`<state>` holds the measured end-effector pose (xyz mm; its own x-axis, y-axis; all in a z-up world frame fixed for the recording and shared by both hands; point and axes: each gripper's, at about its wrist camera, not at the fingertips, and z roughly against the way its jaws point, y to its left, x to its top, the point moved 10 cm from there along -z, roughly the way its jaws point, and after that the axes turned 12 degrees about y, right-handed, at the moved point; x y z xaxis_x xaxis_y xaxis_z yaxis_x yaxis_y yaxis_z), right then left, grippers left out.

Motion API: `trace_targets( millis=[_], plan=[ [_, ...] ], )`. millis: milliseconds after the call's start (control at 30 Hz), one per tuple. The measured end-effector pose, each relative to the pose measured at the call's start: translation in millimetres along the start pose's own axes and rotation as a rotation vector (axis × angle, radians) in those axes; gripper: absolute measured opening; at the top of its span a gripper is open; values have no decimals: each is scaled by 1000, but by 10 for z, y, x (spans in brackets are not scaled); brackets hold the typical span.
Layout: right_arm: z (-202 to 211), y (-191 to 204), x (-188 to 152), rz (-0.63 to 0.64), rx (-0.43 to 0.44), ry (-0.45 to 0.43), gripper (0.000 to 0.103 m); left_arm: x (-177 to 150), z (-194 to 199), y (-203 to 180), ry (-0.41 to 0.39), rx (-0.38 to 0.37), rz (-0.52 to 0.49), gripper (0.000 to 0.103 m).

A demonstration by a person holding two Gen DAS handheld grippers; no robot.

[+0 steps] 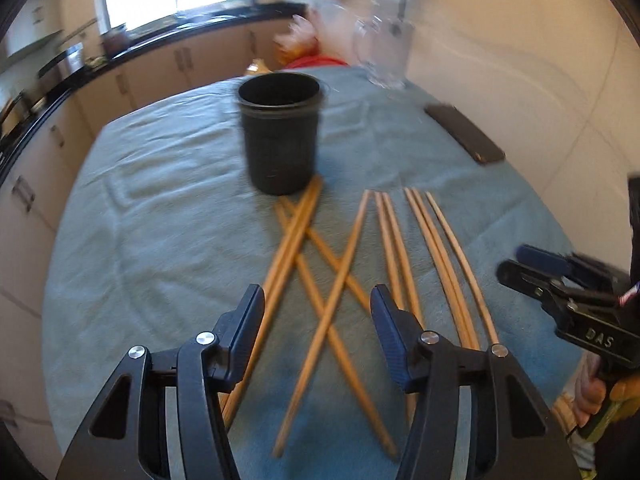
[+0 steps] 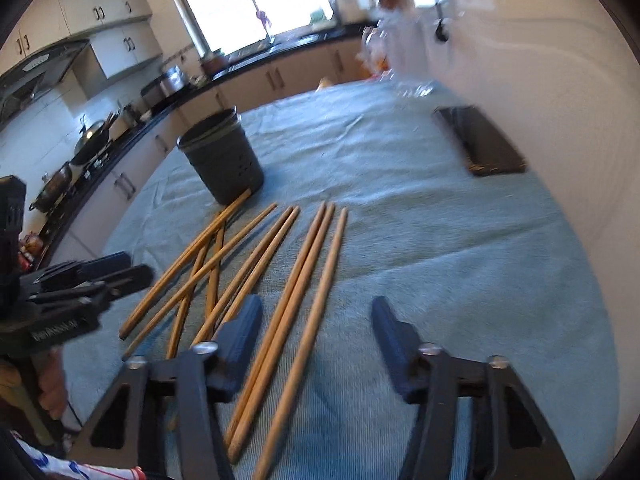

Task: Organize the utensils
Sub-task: 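Close the left gripper on a wooden chopstick while the right gripper grasps another, then lift the held chopsticks upright and carry them over the black cup with both grippers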

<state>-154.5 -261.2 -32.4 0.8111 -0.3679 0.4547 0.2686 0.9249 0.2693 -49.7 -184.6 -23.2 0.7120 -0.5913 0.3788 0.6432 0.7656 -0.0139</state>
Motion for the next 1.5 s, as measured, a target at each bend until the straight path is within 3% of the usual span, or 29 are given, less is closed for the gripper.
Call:
trace_targets(
  millis=[200, 500, 633, 700, 767, 833, 1067, 1500],
  plan=[
    [-289, -55, 134, 35, -51, 57, 49, 236, -303, -175, 76, 22, -99, 33],
    [-461, -61, 181, 41, -41, 104, 49, 364, -588, -332, 140, 63, -207, 33],
    [-519, -28, 219, 44, -26, 129, 39, 427, -697, -372, 173, 75, -219, 31],
    [-557, -24, 254, 36, -11, 149, 34, 452, -735, -369, 192, 70, -212, 9],
    [-574, -44, 272, 25, -5, 162, 31, 463, -758, -360, 197, 76, -204, 6],
    [-584, -60, 282, 22, -5, 170, 24, 485, -738, -351, 178, 79, -201, 6],
    [-657, -72, 321, 51, -49, 210, 19, 495, -547, -244, 150, 47, -132, 6],
    [-830, -81, 562, 92, -110, 340, 16, 259, 484, -80, -47, -26, 7, 6]
  ],
)
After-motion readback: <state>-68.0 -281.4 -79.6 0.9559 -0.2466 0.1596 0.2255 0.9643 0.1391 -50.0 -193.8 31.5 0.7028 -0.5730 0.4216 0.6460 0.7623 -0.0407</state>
